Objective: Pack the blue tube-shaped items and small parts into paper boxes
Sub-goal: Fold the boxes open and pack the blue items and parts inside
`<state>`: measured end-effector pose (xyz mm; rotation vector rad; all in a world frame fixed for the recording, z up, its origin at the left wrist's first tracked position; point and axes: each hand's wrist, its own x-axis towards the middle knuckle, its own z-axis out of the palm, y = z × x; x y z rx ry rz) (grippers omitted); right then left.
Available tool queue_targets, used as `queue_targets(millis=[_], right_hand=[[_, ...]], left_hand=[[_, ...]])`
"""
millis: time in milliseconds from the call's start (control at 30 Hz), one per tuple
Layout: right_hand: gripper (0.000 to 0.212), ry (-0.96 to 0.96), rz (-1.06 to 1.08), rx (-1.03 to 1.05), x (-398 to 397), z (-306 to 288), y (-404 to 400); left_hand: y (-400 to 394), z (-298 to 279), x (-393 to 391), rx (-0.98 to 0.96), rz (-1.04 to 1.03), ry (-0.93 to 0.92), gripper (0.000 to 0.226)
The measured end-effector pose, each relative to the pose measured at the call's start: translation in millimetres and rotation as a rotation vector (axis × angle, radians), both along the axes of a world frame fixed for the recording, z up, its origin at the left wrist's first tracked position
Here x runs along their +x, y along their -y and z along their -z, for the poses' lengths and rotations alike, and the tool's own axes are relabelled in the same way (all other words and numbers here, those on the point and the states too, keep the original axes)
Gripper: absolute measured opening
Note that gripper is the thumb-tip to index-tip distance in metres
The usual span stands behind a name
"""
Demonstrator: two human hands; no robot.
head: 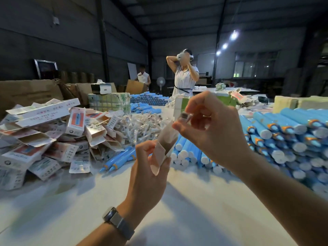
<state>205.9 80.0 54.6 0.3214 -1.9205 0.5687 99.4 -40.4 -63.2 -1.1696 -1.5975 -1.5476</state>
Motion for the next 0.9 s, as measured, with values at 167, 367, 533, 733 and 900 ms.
queue_targets(millis=[167,367,533,733,900], right_hand=[[0.018,-0.036,0.064,0.172,-9,10,-6],[0.017,0.119,0.048,0.255,-18,27,-17],[0.028,0.322,-0.225,-0.147,-20,31,-17],[0.032,0.41,-0.438,-0.384,-23,35,-20],[0.031,0.437,-0.483,-0.391,-21,34,-30]], left_hand=[[0,-2,5,-0.004,0.021,0.035,0.035],[1,-9,9,0.037,0.157,0.106,0.051],[3,-12,10,0.055,0.315,0.171,0.063],[4,-14,10,0.03,0.36,0.256,0.06],[6,-15,9,-0.005,0.391,0.28,0.049]])
